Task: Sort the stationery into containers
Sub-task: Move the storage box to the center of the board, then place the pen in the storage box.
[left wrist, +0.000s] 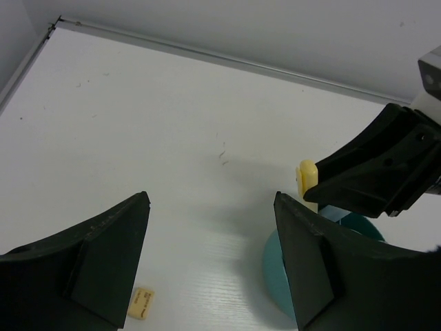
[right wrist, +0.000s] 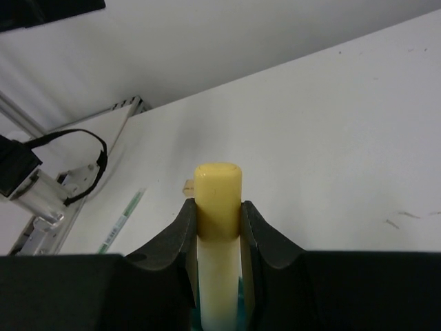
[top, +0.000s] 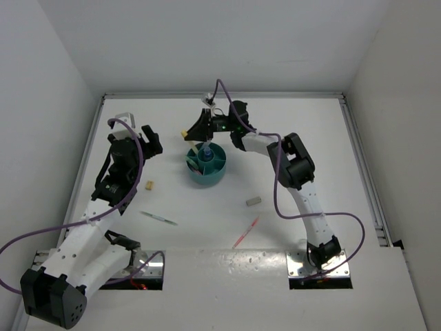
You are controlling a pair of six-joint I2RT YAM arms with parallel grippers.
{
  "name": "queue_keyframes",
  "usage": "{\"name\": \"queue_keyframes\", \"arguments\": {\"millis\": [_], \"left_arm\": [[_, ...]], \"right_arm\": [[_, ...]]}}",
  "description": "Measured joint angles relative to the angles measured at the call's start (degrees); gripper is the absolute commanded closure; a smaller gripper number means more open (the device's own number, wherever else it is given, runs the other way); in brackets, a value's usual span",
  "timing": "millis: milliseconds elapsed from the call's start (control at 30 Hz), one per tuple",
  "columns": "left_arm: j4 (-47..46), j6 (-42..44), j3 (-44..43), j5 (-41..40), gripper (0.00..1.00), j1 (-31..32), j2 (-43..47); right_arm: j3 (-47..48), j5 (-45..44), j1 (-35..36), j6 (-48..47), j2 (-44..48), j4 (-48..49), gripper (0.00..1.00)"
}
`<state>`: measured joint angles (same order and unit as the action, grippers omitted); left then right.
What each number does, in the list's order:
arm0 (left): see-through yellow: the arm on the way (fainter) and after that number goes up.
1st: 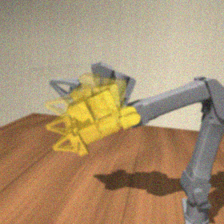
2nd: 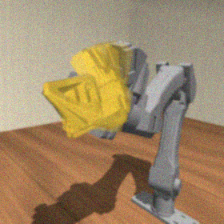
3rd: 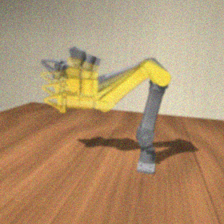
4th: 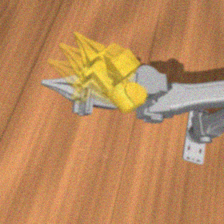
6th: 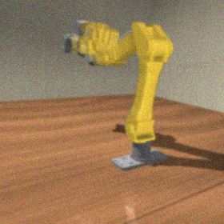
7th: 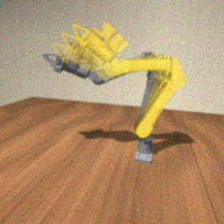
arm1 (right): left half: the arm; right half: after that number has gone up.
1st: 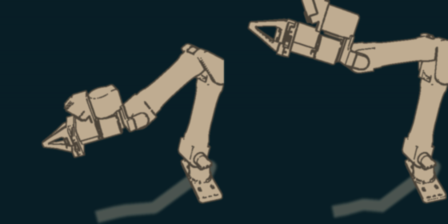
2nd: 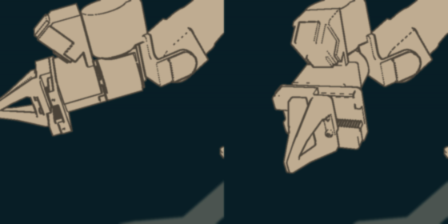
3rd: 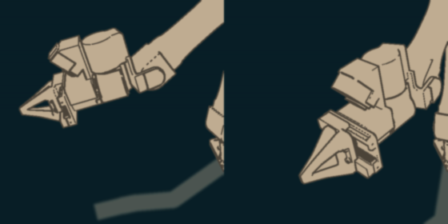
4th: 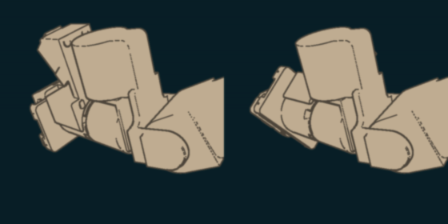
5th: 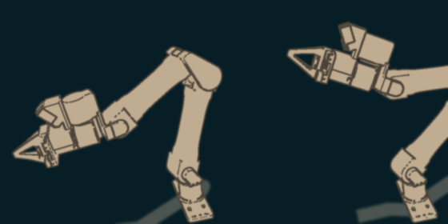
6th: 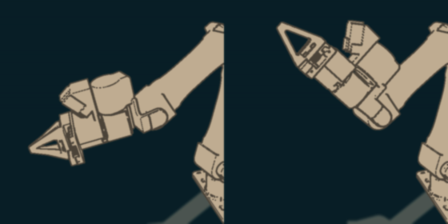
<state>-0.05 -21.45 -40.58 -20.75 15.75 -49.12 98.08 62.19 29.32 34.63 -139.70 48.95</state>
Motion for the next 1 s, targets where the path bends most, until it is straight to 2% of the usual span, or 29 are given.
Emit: {"name": "queue_keyframes", "arguments": {"millis": [267, 400, 500, 533, 567, 700, 733, 1000], "left_arm": [[-0.02, 0.0, 0.0, 0.13, 0.21, 0.0, -0.22], [0.0, 0.0, 0.0, 0.39, 0.21, 0.0, -0.59], [-0.02, 0.0, 0.0, 0.42, 0.21, 0.0, -0.72], [-0.02, 0.0, 0.0, 0.42, 0.21, 0.0, -0.76], [0.0, 0.0, 0.0, 0.44, 0.21, 0.0, -0.81], [-0.02, 0.0, 0.0, 0.44, 0.21, 0.0, -1.03], [0.0, 0.0, 0.0, 0.44, 0.21, 0.0, -1.05], [-0.02, 0.0, 0.0, 0.46, 0.21, 0.0, -1.07]], "right_arm": [[-0.35, 1.7, 0.0, 3.17, -3.56, 6.43, 1.0], [-0.35, 2.47, -0.07, 4.85, -4.52, 9.92, 0.94], [-0.35, 3.15, -0.24, 6.01, -4.92, 12.17, 0.83], [-0.35, 3.43, -0.33, 6.29, -5.03, 12.72, 0.72], [-0.35, 3.74, -0.37, 6.56, -5.14, 13.2, 0.67], [-0.35, 6.01, -0.37, 7.32, -5.25, 14.56, 0.54], [-0.35, 6.56, -0.37, 7.43, -5.25, 14.91, 0.42], [-0.35, 8.46, -1.05, 7.89, -5.22, 15.76, 0.41]]}}
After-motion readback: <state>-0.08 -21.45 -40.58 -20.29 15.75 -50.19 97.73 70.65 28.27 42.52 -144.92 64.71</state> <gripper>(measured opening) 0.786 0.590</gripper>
